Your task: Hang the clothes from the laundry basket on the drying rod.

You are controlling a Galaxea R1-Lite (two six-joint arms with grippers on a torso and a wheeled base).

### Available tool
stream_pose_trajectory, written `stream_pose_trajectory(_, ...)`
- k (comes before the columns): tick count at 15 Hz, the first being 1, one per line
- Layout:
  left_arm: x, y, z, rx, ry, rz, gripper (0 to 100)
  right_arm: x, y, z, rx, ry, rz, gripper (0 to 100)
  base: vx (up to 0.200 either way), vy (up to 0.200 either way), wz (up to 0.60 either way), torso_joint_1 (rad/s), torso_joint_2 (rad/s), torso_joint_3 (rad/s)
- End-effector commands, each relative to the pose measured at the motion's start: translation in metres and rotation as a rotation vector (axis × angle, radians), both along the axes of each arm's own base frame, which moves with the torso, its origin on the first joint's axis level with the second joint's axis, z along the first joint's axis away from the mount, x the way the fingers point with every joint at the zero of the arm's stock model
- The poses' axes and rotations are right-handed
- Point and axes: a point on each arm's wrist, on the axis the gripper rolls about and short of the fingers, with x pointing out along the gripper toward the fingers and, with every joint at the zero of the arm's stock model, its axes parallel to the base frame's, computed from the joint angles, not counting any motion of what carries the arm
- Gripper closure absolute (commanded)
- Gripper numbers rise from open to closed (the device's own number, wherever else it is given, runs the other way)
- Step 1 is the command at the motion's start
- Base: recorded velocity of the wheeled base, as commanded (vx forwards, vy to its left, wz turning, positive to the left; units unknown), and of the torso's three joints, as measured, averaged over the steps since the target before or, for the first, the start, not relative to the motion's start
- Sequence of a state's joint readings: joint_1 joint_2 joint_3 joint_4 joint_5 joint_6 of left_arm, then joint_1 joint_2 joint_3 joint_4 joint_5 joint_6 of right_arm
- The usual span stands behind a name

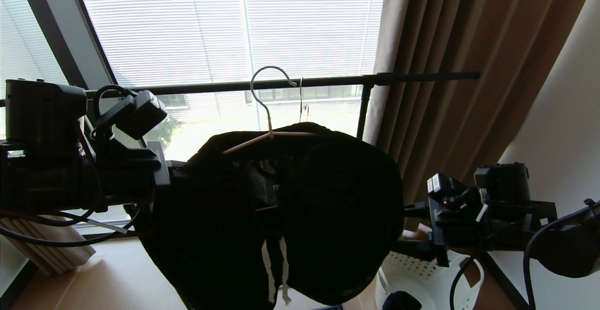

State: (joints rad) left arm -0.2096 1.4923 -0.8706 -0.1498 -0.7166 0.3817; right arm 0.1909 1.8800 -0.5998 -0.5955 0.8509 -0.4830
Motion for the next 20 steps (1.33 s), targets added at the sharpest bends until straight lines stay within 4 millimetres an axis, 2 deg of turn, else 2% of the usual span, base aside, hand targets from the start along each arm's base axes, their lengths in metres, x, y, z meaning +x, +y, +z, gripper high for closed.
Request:
stream_pose_trajectory(1, 0.001, 0.003, 0.0, -0.009, 0.003, -0.002, 100, 0.003, -0.007, -0.003, -0.001, 0.011, -0.027, 100, 0.0, 0.0, 0.0, 0.0, 0.0, 0.0)
stream_pose_trajectory(4, 0.003, 0.013, 0.001, -0.027, 0.001, 0.011, 100, 0.006, -0.023, -0.004, 0.008, 0.014, -0.071, 100, 0.0, 0.0, 0.0, 0.0, 0.0, 0.0)
stream_pose_trajectory(8, 0.004, 0.015, 0.002, -0.046, 0.007, 0.013, 100, 0.013, -0.035, -0.009, 0.008, 0.027, -0.111, 100, 0.0, 0.0, 0.0, 0.0, 0.0, 0.0)
stream_pose_trajectory(20, 0.004, 0.018, 0.002, -0.052, 0.004, 0.026, 100, 0.022, -0.038, -0.019, 0.001, 0.045, -0.126, 100, 0.0, 0.0, 0.0, 0.0, 0.0, 0.0)
